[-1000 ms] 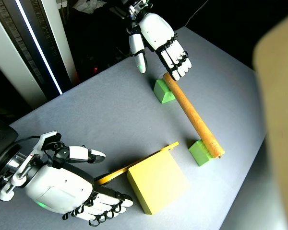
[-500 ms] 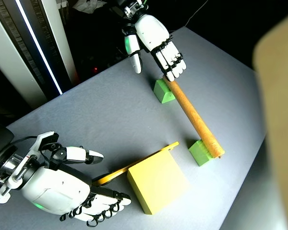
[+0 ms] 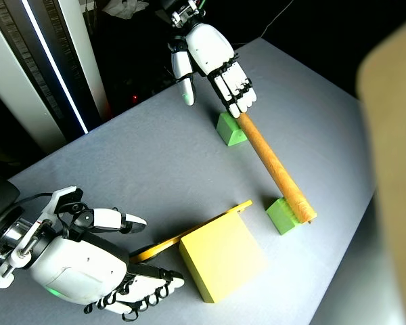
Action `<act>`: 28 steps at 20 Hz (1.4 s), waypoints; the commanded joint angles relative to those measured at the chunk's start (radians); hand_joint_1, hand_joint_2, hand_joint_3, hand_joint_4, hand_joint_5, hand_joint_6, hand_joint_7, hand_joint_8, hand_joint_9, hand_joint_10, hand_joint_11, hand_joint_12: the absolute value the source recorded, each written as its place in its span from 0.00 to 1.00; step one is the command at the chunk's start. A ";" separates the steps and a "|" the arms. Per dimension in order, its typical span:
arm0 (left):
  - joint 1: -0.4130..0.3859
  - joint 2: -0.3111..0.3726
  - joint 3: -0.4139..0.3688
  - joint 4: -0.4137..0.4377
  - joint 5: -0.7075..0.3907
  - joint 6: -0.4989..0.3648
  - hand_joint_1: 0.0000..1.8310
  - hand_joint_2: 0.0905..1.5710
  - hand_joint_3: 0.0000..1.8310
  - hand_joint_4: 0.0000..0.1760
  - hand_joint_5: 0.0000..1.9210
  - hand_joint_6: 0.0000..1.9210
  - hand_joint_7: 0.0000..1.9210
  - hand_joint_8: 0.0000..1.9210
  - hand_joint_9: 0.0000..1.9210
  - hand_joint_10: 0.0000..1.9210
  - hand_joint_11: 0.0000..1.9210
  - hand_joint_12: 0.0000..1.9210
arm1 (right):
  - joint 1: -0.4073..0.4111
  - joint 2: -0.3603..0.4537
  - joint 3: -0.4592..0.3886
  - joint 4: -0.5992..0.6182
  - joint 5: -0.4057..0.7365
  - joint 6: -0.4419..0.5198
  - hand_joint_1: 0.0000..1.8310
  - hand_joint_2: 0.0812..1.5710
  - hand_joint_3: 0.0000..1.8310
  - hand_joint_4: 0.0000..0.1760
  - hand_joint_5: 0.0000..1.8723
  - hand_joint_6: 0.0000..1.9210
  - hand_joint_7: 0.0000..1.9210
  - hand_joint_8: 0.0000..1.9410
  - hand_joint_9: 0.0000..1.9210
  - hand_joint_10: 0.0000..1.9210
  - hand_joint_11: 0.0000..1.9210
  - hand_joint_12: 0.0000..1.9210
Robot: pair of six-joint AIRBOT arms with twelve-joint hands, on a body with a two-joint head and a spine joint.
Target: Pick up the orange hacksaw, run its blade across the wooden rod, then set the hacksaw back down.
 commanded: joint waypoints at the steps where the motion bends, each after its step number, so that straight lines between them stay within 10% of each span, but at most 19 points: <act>1: -0.002 -0.003 -0.001 0.067 -0.089 -0.002 0.00 0.85 0.00 0.00 0.03 0.00 0.02 0.01 0.01 0.00 0.00 0.00 | 0.009 0.007 0.006 -0.020 0.056 0.012 0.66 0.68 0.00 0.00 0.40 0.01 0.41 0.01 0.39 0.02 0.18 0.49; 2: -0.002 -0.006 0.001 0.067 -0.089 -0.002 0.00 0.85 0.00 0.00 0.03 0.00 0.02 0.01 0.01 0.00 0.00 0.00 | 0.010 0.007 0.007 -0.020 0.056 0.012 0.66 0.69 0.00 0.00 0.46 0.01 0.48 0.01 0.47 0.02 0.28 0.46; 3: -0.002 -0.009 0.002 0.067 -0.089 -0.002 0.00 0.85 0.00 0.00 0.04 0.00 0.03 0.01 0.01 0.00 0.00 0.00 | 0.011 0.008 0.008 -0.020 0.056 0.012 0.63 0.72 0.00 0.00 0.47 0.46 0.52 0.01 0.52 0.01 0.36 0.42; 4: -0.001 -0.011 0.002 0.067 -0.089 -0.002 0.00 0.85 0.00 0.00 0.04 0.01 0.04 0.01 0.02 0.01 0.00 0.00 | 0.011 0.008 0.008 -0.020 0.056 0.011 0.66 0.70 0.00 0.00 0.47 0.57 0.55 0.34 0.57 0.01 0.41 0.40; 13: 0.004 -0.033 0.012 0.068 -0.091 -0.011 0.00 0.84 0.00 0.00 0.03 0.00 0.03 0.00 0.01 0.00 0.00 0.00 | 0.004 0.021 0.006 -0.020 0.039 0.001 0.70 0.65 0.00 0.00 0.54 0.45 0.67 0.28 0.70 0.00 0.52 0.34; 14: 0.002 -0.033 0.013 0.067 -0.091 -0.011 0.00 0.84 0.00 0.00 0.03 0.00 0.02 0.00 0.01 0.00 0.00 0.00 | 0.003 0.026 0.002 -0.020 0.036 -0.001 0.75 0.65 0.00 0.00 0.52 0.46 0.64 0.31 0.61 0.35 0.51 0.34; 15: 0.000 -0.033 0.016 0.067 -0.091 -0.011 0.00 0.85 0.00 0.00 0.03 0.00 0.02 0.00 0.01 0.00 0.00 0.00 | 0.002 0.036 -0.005 -0.021 0.036 -0.006 0.76 0.66 0.00 0.00 0.49 0.49 0.61 0.35 0.57 0.45 0.51 0.35; 20: 0.010 -0.041 0.022 0.067 -0.087 -0.018 0.00 0.85 0.00 0.00 0.04 0.00 0.02 0.00 0.01 0.00 0.00 0.00 | 0.009 0.113 -0.074 -0.078 0.039 0.008 0.76 0.66 0.00 0.00 0.47 0.51 0.60 0.36 0.56 0.48 0.50 0.36; 24: 0.018 -0.053 0.023 0.067 -0.087 -0.018 0.00 0.85 0.00 0.00 0.04 0.00 0.02 0.00 0.01 0.00 0.00 0.00 | 0.039 0.198 -0.158 -0.146 0.053 0.015 0.70 0.65 0.00 0.00 0.53 0.46 0.68 0.26 0.68 0.06 0.53 0.33; 28: 0.026 -0.063 0.023 0.067 -0.082 -0.018 0.00 0.85 0.00 0.00 0.05 0.01 0.03 0.01 0.01 0.00 0.00 0.00 | 0.076 0.276 -0.229 -0.249 0.075 0.026 0.69 0.65 0.00 0.00 0.54 0.46 0.67 0.28 0.69 0.02 0.53 0.32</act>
